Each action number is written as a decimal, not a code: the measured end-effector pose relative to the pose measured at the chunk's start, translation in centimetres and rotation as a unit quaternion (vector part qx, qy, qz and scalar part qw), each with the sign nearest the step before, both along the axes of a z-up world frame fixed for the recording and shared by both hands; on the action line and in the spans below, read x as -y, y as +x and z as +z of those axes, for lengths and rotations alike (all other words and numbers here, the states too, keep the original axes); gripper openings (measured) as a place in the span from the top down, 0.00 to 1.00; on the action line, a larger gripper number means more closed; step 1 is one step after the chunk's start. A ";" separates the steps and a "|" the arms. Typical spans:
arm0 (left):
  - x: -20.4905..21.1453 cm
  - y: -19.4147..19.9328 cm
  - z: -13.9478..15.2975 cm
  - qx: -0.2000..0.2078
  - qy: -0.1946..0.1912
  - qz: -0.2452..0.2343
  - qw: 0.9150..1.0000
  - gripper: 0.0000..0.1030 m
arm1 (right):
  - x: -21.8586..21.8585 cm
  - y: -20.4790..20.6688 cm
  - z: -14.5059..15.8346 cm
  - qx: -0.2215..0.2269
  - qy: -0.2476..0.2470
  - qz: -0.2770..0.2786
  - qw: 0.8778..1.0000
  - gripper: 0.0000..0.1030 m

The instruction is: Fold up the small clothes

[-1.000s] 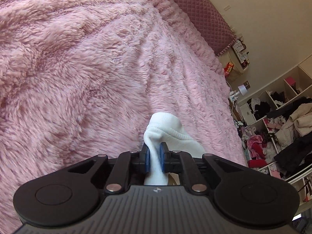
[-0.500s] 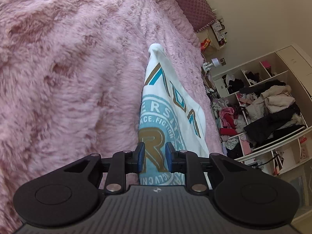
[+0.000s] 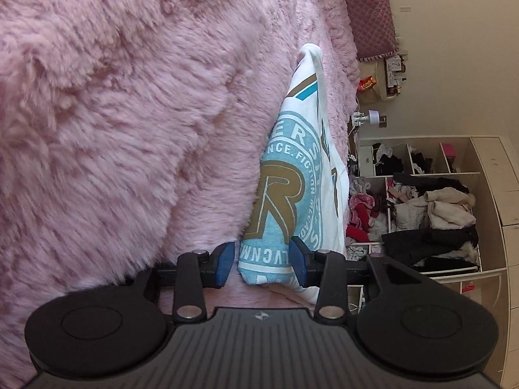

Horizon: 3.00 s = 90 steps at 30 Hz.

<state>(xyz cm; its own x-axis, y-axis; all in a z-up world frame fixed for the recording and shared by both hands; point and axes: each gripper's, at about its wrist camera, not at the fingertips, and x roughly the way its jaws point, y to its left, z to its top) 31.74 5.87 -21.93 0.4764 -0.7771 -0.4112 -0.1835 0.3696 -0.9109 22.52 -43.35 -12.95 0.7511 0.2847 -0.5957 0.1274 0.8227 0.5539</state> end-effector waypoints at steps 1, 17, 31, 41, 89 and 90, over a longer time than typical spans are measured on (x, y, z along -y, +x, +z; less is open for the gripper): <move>0.1 0.0 0.0 0.000 -0.001 -0.005 1.000 0.55 | 0.2 0.1 0.1 0.001 0.004 0.001 1.000 0.62; 4.4 1.1 3.5 0.062 0.152 -0.104 0.981 0.82 | 0.0 0.2 0.3 -0.002 -0.016 0.002 1.000 0.96; 1.6 2.0 5.1 0.065 0.137 -0.114 0.982 0.60 | 3.0 2.0 0.7 0.017 0.048 0.037 0.998 0.50; 1.7 8.3 0.8 0.024 0.022 -0.082 0.996 0.51 | 6.4 10.5 -2.4 -0.011 0.185 0.042 0.982 0.34; 7.6 9.7 9.3 0.109 0.145 -0.119 0.976 0.69 | -7.4 15.7 4.6 -0.004 -0.066 0.107 0.992 0.78; 7.0 9.1 9.9 0.111 0.146 -0.117 0.976 0.69 | -7.9 15.1 5.3 -0.001 -0.067 0.110 0.992 0.78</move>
